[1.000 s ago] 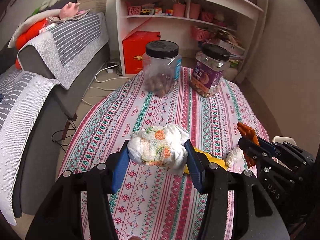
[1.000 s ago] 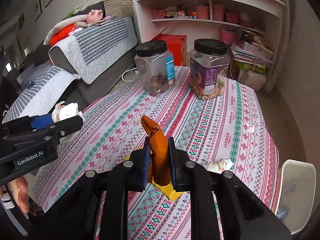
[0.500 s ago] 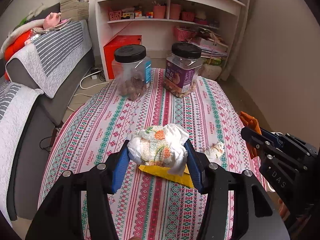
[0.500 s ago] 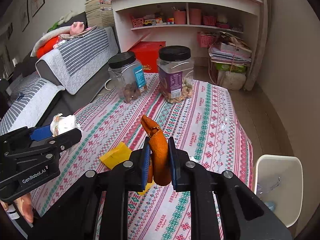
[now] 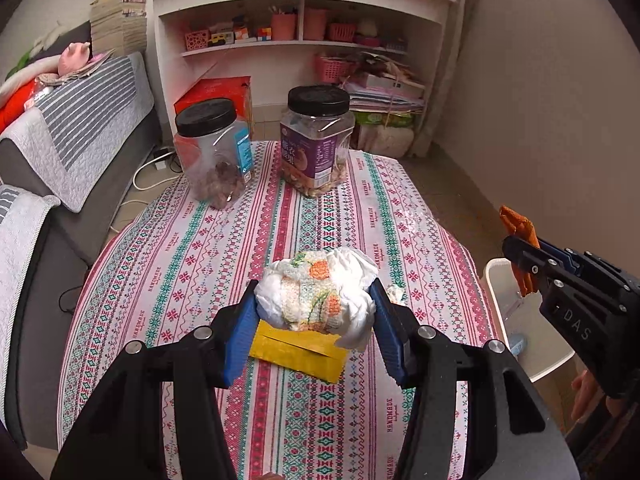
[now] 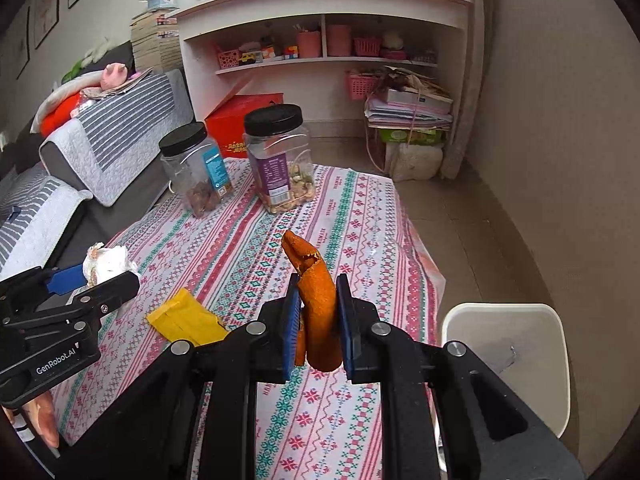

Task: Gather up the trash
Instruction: 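Carry the orange peel over the bin and open the right gripper while the left gripper drops the diaper in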

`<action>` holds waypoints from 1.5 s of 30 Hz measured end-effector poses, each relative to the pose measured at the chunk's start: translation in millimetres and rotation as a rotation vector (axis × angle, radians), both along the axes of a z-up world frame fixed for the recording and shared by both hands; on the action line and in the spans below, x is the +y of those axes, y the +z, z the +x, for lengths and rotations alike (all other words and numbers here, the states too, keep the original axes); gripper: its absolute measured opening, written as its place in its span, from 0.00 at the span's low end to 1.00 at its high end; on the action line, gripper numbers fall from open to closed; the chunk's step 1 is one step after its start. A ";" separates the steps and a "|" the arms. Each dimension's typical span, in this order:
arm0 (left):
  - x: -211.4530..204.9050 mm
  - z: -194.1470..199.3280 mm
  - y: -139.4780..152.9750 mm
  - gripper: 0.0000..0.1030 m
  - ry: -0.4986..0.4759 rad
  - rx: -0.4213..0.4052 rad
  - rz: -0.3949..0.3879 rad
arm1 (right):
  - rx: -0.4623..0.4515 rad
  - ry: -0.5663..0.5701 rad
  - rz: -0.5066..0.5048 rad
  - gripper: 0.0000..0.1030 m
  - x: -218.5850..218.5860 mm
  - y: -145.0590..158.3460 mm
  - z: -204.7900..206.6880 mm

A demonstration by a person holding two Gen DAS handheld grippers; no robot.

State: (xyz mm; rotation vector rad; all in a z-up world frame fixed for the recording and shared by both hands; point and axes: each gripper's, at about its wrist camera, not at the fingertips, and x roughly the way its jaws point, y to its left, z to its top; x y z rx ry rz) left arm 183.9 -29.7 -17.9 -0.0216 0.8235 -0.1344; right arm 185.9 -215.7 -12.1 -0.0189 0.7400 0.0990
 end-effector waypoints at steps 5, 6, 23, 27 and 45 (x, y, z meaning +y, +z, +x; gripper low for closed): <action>-20.5 -0.5 -2.6 0.51 -0.035 0.002 0.003 | -0.001 -0.071 -0.014 0.16 -33.3 2.1 -3.6; -24.6 -0.7 -3.1 0.51 -0.041 0.002 0.005 | -0.001 -0.089 -0.018 0.16 -40.6 2.2 -4.5; -108.9 -4.5 -9.7 0.51 -0.174 0.020 0.007 | 0.063 -0.441 -0.028 0.39 -183.3 -3.6 -34.8; -142.8 -10.3 -8.0 0.51 -0.227 0.009 0.005 | 0.040 -0.497 -0.034 0.53 -211.2 3.7 -51.8; -290.7 -16.0 -10.7 0.65 -0.435 0.055 -0.012 | 0.014 -0.661 -0.061 0.74 -288.3 15.2 -100.0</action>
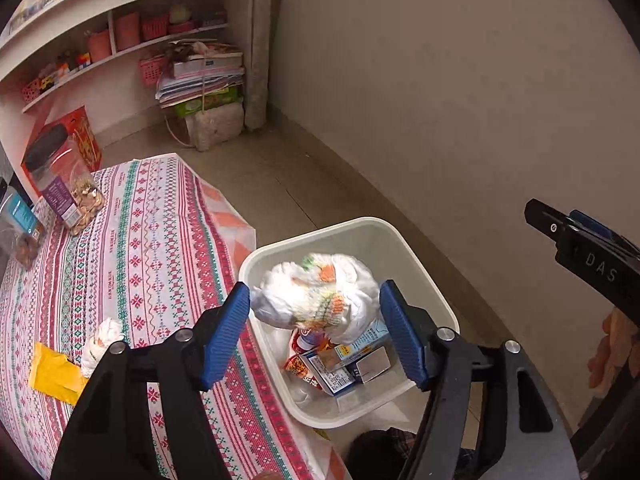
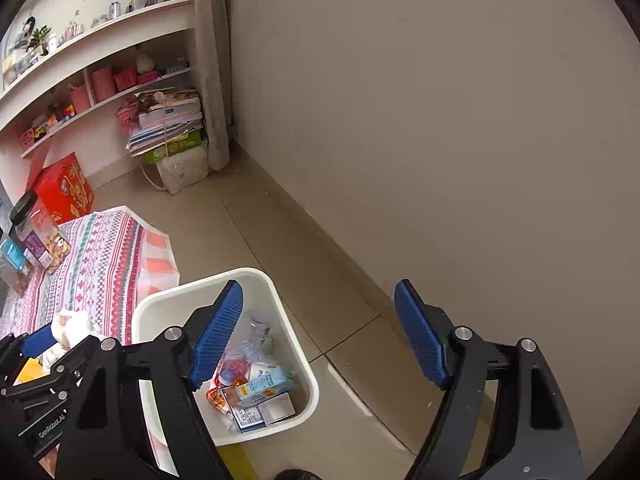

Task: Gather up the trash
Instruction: 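Carry the orange peel over the bin and open the right gripper while the left gripper drops the diaper in, then grasp the yellow packet with the left gripper and lift it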

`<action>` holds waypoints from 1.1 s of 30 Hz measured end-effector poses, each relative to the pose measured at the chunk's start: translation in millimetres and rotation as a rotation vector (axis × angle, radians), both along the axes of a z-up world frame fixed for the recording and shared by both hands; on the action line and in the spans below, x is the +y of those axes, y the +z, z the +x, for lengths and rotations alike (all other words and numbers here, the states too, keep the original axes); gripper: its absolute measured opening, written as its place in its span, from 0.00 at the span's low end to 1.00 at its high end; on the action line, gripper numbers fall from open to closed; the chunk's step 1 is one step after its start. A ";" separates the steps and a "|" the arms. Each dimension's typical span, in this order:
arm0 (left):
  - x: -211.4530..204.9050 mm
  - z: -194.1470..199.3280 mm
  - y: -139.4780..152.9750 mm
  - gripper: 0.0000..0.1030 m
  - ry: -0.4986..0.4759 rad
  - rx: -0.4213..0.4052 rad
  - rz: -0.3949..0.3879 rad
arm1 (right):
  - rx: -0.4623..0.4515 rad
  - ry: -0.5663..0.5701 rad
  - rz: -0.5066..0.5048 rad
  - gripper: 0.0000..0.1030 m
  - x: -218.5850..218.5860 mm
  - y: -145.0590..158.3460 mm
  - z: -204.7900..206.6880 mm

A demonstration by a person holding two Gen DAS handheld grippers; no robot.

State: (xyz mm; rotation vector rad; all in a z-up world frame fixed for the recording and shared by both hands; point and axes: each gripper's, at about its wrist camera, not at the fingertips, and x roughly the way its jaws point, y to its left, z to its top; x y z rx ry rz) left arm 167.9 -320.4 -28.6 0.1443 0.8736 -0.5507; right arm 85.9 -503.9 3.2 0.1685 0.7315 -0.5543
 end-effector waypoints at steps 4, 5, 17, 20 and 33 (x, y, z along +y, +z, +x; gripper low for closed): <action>-4.1 -8.6 7.2 0.69 -0.009 -0.039 0.017 | -0.014 0.005 0.016 0.77 -2.2 0.0 -3.1; -2.6 -10.1 8.4 0.71 -0.004 -0.051 0.025 | -0.024 0.006 0.014 0.80 -0.5 1.1 -3.8; 60.1 -9.1 14.8 0.78 0.133 -0.146 0.076 | -0.045 0.076 -0.017 0.93 43.5 5.6 9.0; 80.5 -7.1 15.6 0.80 0.181 -0.169 0.078 | -0.024 0.109 -0.049 0.93 62.3 2.7 18.2; 166.7 15.4 -9.0 0.81 0.399 -0.077 0.124 | 0.067 0.279 -0.113 0.93 151.3 -12.7 59.7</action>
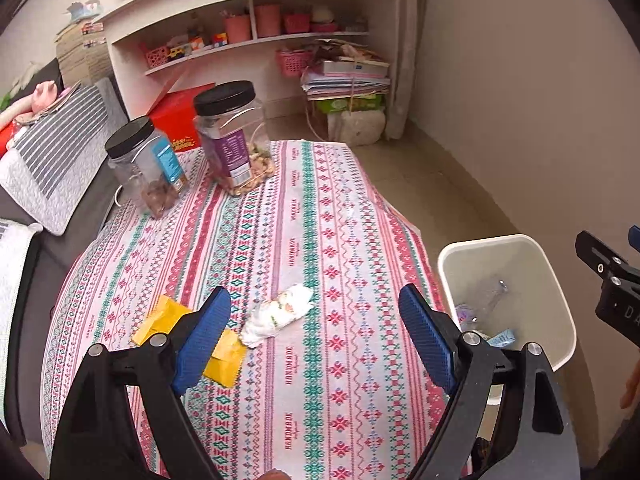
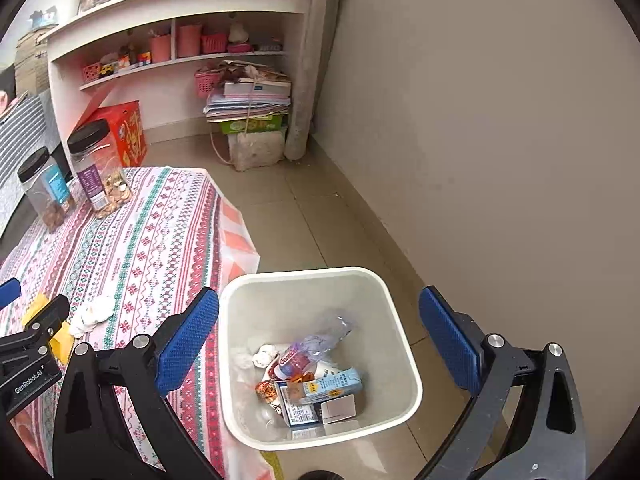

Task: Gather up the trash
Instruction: 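Grasp the yellow packet with the left gripper and lift it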

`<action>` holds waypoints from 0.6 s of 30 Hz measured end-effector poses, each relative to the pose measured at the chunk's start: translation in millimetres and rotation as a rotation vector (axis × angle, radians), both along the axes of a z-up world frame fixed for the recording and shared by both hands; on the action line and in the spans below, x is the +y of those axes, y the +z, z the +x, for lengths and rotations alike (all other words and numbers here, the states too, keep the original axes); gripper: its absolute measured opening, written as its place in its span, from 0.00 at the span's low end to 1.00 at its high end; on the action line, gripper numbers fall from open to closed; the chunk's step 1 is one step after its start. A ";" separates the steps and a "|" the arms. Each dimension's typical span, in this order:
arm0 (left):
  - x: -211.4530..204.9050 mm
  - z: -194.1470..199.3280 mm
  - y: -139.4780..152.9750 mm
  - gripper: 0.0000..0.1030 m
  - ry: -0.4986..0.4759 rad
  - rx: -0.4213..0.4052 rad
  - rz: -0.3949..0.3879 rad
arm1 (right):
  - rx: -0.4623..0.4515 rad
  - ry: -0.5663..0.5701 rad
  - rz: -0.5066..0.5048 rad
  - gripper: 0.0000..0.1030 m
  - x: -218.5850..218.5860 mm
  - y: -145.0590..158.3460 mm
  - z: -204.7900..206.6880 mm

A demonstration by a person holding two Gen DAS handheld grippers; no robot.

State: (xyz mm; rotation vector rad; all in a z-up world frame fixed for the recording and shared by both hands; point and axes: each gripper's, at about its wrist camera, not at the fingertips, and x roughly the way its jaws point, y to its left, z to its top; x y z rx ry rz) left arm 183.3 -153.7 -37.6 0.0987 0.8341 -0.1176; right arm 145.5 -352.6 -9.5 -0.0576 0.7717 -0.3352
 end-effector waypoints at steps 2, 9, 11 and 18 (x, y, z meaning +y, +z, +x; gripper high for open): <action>12.1 3.4 -6.8 0.83 0.027 0.016 0.021 | 0.016 0.028 -0.008 0.93 14.5 -2.9 6.1; 80.0 29.6 -41.3 0.84 0.229 0.129 0.037 | 0.052 0.119 -0.022 0.93 61.7 -12.1 23.0; 102.6 36.8 -50.8 0.84 0.299 0.178 0.005 | 0.060 0.144 -0.033 0.93 74.0 -14.8 27.9; 155.1 57.0 -105.6 0.84 0.501 0.396 -0.133 | 0.109 0.211 -0.061 0.93 103.2 -30.0 40.7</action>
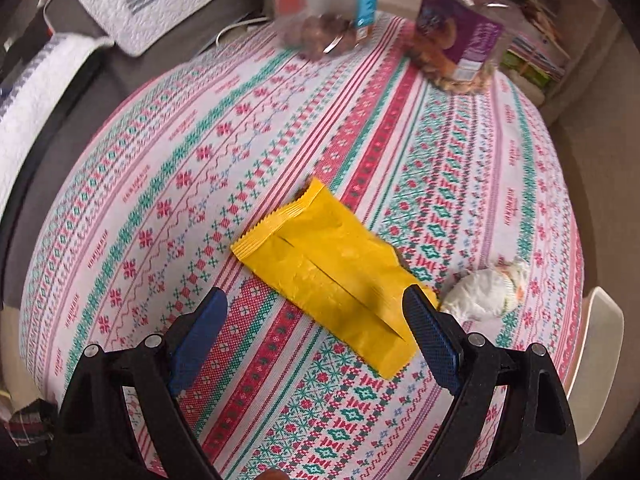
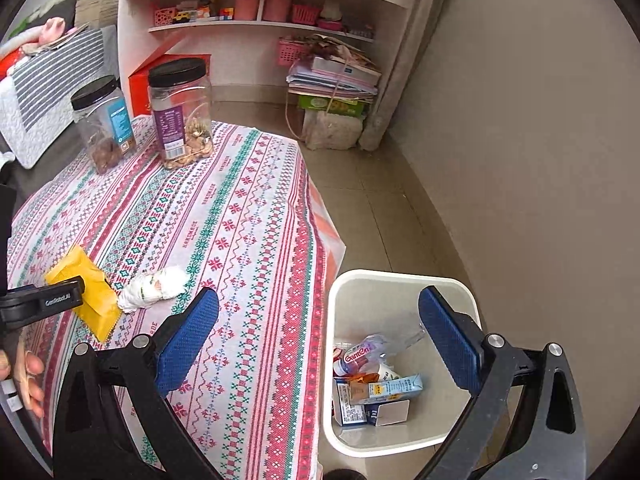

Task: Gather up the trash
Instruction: 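Grasp the yellow packet with the left gripper and lift it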

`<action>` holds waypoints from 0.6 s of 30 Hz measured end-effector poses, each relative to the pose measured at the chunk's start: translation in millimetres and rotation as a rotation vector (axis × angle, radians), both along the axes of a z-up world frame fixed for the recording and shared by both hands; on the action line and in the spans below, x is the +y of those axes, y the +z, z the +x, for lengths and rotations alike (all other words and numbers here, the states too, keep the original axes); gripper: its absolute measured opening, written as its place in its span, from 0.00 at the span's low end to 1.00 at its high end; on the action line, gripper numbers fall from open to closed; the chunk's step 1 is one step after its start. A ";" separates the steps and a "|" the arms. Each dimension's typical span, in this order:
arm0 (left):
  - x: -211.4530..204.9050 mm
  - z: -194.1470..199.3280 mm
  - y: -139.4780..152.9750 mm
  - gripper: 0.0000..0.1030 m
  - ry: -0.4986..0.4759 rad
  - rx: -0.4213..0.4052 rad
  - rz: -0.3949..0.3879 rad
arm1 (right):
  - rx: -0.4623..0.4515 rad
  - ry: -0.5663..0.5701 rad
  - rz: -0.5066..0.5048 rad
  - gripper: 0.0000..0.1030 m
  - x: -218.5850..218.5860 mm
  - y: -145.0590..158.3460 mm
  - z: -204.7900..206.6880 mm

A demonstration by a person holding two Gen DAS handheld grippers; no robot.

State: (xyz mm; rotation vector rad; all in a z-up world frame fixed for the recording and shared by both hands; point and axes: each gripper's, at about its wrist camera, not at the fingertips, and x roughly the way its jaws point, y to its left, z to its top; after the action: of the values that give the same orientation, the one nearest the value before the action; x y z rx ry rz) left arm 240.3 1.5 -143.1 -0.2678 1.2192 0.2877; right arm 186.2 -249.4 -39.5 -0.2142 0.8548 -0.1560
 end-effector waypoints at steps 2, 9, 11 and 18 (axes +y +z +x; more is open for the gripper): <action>4.4 7.3 -11.0 0.84 0.036 0.028 -0.038 | 0.020 0.009 -0.013 0.93 4.3 -7.0 2.3; -17.8 31.2 -27.6 0.69 -0.039 0.042 -0.031 | 0.095 0.016 -0.001 0.93 8.7 -27.4 12.5; -26.6 30.7 -21.7 0.30 -0.117 0.002 -0.013 | 0.118 0.011 0.036 0.93 10.5 -32.0 18.4; -11.9 8.5 13.2 0.07 -0.245 -0.086 -0.021 | 0.232 -0.014 0.271 0.93 32.9 -59.7 42.9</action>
State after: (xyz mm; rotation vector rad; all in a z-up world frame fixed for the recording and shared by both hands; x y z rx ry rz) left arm 248.8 -10.4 -129.9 -0.1451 1.1566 0.0510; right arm 229.1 -216.6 -99.2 0.0291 1.0975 -0.0268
